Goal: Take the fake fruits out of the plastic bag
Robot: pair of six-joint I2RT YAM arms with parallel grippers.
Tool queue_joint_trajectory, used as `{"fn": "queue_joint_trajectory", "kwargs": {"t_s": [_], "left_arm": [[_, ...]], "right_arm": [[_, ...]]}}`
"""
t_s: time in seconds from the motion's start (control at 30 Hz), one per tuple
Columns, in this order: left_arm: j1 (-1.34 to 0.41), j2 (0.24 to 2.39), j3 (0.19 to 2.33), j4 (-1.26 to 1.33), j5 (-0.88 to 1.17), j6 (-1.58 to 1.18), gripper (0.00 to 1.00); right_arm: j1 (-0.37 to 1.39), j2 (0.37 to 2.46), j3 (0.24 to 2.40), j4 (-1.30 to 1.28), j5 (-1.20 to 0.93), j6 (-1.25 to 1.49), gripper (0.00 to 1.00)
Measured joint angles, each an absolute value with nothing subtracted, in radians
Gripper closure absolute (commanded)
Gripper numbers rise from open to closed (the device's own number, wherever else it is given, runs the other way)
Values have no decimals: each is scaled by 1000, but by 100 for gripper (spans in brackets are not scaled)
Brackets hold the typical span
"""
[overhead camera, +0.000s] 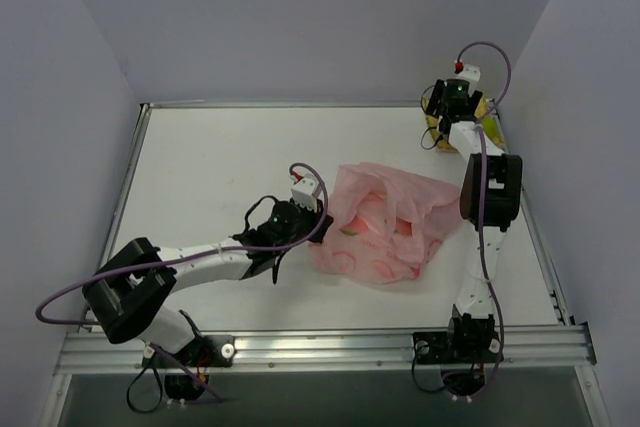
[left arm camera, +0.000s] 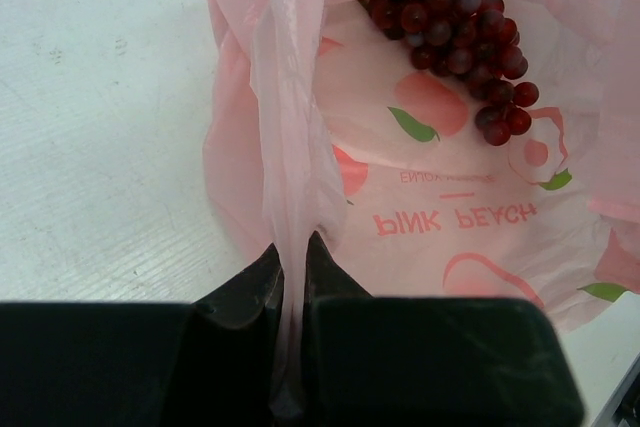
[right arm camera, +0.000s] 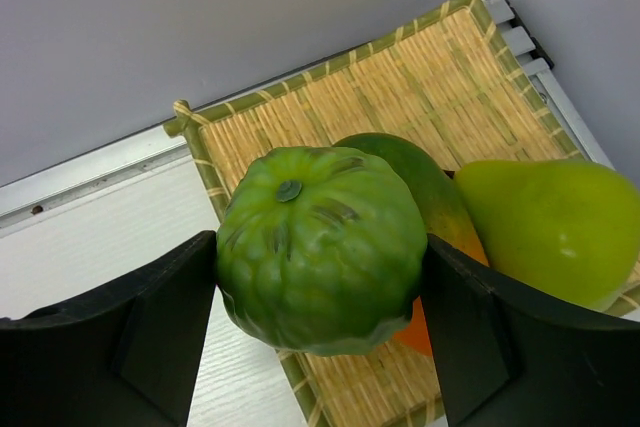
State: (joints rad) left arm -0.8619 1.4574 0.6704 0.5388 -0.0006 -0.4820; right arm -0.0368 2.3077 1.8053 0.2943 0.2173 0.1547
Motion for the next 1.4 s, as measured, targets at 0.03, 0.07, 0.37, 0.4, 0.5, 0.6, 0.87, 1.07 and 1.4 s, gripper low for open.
{"fn": "queue_joint_trajectory", "kwargs": {"t_s": [0.03, 0.07, 0.37, 0.4, 0.5, 0.6, 0.87, 1.07, 1.4], "left_arm": [[-862, 1457, 670, 541, -1, -482, 98], [-862, 1457, 670, 543, 1, -482, 98], [-862, 1459, 670, 551, 23, -482, 98], [-862, 1459, 670, 552, 24, -482, 98], [-862, 1459, 670, 552, 27, -482, 98], [-862, 1459, 670, 553, 28, -482, 98], [-862, 1469, 670, 559, 34, -482, 98], [-862, 1470, 670, 561, 38, -483, 98], [-862, 1447, 647, 568, 33, -484, 98]], "right_arm": [[-37, 2316, 1814, 295, 212, 154, 41], [-37, 2323, 1827, 295, 208, 154, 41], [-32, 2427, 1970, 295, 200, 154, 35], [-32, 2438, 1978, 295, 200, 155, 34], [-32, 2475, 1996, 294, 199, 157, 31], [-32, 2508, 2016, 290, 197, 159, 18], [-27, 2506, 2053, 275, 159, 171, 1], [-22, 2368, 1957, 281, 54, 240, 2], [163, 1937, 1356, 523, 75, 318, 9]]}}
